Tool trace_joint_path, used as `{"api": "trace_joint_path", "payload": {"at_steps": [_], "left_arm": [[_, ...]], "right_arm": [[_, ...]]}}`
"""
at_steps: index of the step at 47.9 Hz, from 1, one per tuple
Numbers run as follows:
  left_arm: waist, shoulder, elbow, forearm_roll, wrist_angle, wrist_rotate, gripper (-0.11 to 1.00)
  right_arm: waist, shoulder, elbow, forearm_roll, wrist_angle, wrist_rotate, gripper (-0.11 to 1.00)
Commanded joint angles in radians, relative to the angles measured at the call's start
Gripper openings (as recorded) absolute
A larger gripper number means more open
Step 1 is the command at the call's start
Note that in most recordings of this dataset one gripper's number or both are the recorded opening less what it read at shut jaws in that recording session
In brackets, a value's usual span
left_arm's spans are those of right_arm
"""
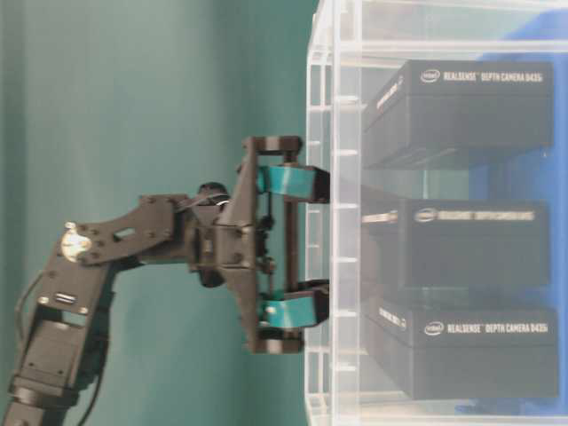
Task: Take the box out of the case with the left arm.
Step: 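Lift the middle box straight up out of the case with the left gripper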
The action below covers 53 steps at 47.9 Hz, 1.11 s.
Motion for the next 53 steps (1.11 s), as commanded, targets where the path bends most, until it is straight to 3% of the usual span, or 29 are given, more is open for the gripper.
{"api": "trace_joint_path", "payload": {"at_steps": [1, 36, 53], "left_arm": [[0.0, -0.064, -0.089, -0.002, 0.066, -0.002, 0.59], [-0.005, -0.063, -0.538, -0.006, 0.476, 0.005, 0.59], [-0.005, -0.063, -0.566, -0.005, 0.509, 0.005, 0.59]], "right_arm": [[-0.002, -0.002, -0.02, -0.002, 0.0, -0.002, 0.0], [-0.002, -0.002, -0.021, -0.002, 0.0, 0.0, 0.0], [-0.002, -0.002, -0.02, -0.002, 0.002, 0.0, 0.0]]}}
